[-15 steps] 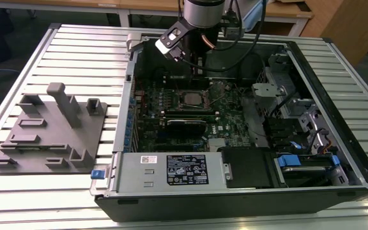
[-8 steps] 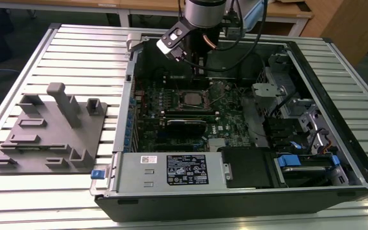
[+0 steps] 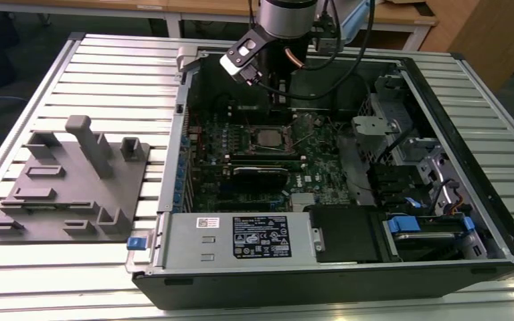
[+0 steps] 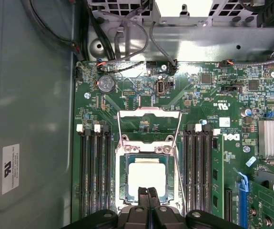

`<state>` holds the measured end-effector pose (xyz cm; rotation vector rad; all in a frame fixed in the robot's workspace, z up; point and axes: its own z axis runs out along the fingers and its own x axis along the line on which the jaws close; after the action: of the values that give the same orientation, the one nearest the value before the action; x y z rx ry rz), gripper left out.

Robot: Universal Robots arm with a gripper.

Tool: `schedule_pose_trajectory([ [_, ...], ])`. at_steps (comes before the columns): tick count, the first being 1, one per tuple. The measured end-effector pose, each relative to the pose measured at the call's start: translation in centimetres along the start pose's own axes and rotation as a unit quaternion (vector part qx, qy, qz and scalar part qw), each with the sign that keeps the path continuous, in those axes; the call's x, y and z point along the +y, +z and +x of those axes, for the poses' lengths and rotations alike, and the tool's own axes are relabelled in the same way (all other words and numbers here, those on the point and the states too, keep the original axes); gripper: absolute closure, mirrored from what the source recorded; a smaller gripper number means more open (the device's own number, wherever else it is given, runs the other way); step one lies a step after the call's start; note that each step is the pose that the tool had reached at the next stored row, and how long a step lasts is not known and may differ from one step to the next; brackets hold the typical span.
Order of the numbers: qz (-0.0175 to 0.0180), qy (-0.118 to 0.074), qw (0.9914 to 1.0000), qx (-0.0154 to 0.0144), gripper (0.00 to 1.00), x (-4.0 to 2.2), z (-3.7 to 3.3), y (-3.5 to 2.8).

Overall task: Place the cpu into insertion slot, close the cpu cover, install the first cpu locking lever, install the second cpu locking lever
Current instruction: 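Close the cpu cover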

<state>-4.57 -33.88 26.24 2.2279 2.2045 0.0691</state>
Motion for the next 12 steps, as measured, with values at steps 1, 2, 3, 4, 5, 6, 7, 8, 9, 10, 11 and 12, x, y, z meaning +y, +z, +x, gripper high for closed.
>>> schedule_pose_trajectory([
  [1,0.0,0.0,1.0,0.0,0.89,0.0,0.0,0.0],
  [2,0.0,0.0,1.0,0.0,0.89,0.0,0.0,-0.05],
  [3,0.0,0.0,1.0,0.0,0.89,0.0,0.0,-0.09],
  [4,0.0,0.0,1.0,0.0,0.89,0.0,0.0,-0.09],
  [5,0.0,0.0,1.0,0.0,0.89,0.0,0.0,-0.1],
  [6,0.0,0.0,1.0,0.0,0.89,0.0,0.0,-0.1],
  [7,0.0,0.0,1.0,0.0,0.89,0.0,0.0,-0.1],
  [8,0.0,0.0,1.0,0.0,0.89,0.0,0.0,-0.1],
  [9,0.0,0.0,1.0,0.0,0.89,0.0,0.0,-0.1],
  [10,0.0,0.0,1.0,0.0,0.89,0.0,0.0,-0.1],
  [11,0.0,0.0,1.0,0.0,0.89,0.0,0.0,-0.1],
  [12,0.0001,0.0,1.0,-0.0002,0.89,0.0,0.0,-0.14],
])
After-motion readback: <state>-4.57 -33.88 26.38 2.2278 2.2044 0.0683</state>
